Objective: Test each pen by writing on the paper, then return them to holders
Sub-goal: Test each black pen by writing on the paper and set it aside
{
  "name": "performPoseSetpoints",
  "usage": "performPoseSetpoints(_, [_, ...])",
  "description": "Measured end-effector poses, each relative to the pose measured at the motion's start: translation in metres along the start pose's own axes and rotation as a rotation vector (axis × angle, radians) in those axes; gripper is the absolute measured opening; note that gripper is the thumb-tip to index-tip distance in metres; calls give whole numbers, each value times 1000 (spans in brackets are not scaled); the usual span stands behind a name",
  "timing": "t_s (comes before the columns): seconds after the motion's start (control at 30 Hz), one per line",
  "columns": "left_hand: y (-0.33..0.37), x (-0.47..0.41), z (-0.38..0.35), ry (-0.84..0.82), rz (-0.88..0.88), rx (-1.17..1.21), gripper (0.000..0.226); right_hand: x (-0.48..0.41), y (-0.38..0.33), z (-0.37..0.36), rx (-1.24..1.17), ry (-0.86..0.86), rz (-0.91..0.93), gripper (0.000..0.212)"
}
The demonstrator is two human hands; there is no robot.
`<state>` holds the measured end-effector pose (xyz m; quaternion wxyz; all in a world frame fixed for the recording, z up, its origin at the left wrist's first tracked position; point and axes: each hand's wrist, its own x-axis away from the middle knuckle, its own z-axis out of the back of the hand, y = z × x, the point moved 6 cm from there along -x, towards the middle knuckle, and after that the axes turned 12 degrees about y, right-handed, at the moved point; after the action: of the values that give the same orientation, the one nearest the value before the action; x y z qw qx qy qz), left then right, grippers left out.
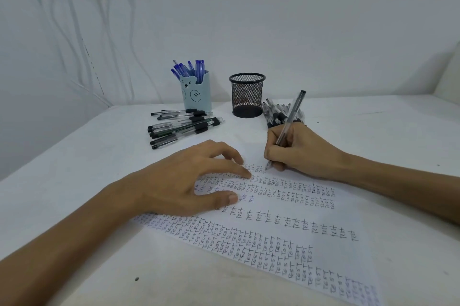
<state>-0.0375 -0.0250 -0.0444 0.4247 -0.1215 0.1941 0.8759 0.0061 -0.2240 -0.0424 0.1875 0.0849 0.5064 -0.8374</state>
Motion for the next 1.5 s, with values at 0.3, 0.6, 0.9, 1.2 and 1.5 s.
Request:
performPoseSetpoints(0.3, [-2,0,-1,-10,7,3,48,0,0,0,18,0,-1,15])
performPoseSetpoints(0.6, [-2,0,0,-10,10,2,46,0,-2,1,46,25,-2,18])
performPoseSetpoints(0.9, [-3,0,0,2,5,5,48,1,-1,3,48,50,-11,16])
performPoseSetpoints(1.2, [-6,-1,0,45,11,24,44,-1,1,5,-15,98,-102,21])
performPoseSetpoints(1.5, [-66,9,35,459,217,-383,23,-7,9,5,-428,65,-209,22])
